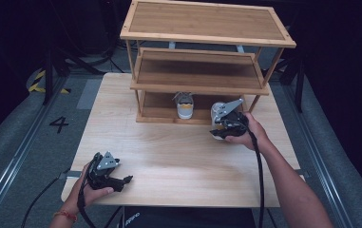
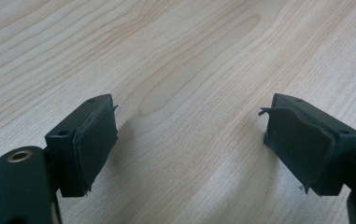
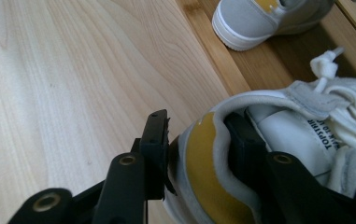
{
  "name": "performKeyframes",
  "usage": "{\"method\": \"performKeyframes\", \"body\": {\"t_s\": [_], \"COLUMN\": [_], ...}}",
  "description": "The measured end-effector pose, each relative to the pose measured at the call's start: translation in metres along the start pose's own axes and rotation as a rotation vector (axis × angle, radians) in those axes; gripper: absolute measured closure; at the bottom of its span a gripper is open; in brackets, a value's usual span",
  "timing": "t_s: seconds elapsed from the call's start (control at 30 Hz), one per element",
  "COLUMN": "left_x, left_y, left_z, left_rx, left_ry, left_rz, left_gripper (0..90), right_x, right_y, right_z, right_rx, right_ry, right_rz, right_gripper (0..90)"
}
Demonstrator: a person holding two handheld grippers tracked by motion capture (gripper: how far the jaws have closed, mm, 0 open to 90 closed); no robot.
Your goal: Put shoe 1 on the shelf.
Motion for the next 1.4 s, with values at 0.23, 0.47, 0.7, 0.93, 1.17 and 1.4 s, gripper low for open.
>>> {"method": "performKeyframes", "body": {"t_s": [0.23,0.47,0.7,0.93,1.17,1.4], "left_x": [0.000,0.000,0.000,0.000,0.000,0.000], "left_y": [0.000,0.000,0.000,0.000,0.000,0.000], "left_z": [0.000,0.000,0.000,0.000,0.000,0.000], "left_rx": [-0.001,-0.001,-0.005,-0.005,-0.005,-0.006], "left_ry": [-0.001,0.001,0.002,0.002,-0.004,-0.005], "left_rz": [0.001,0.001,0.000,0.000,0.005,0.005], "left_gripper": [16.8,16.8,16.9,16.9,16.9,16.9], "right_x": [0.014,0.022,0.028,0.032,0.033,0.032], "right_y": [0.001,0.009,0.023,0.030,0.033,0.034], "right_z": [0.018,0.039,0.060,0.077,0.084,0.078], "right_rx": [0.014,0.008,0.021,0.046,0.052,0.010], "right_ry": [0.010,0.010,0.008,0.023,0.045,0.060], "right_rz": [-0.041,-0.068,-0.056,-0.039,-0.027,-0.014], "right_gripper": [64.6,64.6,64.5,64.3,62.5,53.1]}}
Point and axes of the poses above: each handheld gripper's, and its own axes: z roughly forward along the jaws, x roughly out of its top, y roughly to its right, the point moved 10 cm from there along z, roughly forward along the jaws, and after that the axes turned 5 degrees about z, right-handed, at the moved point
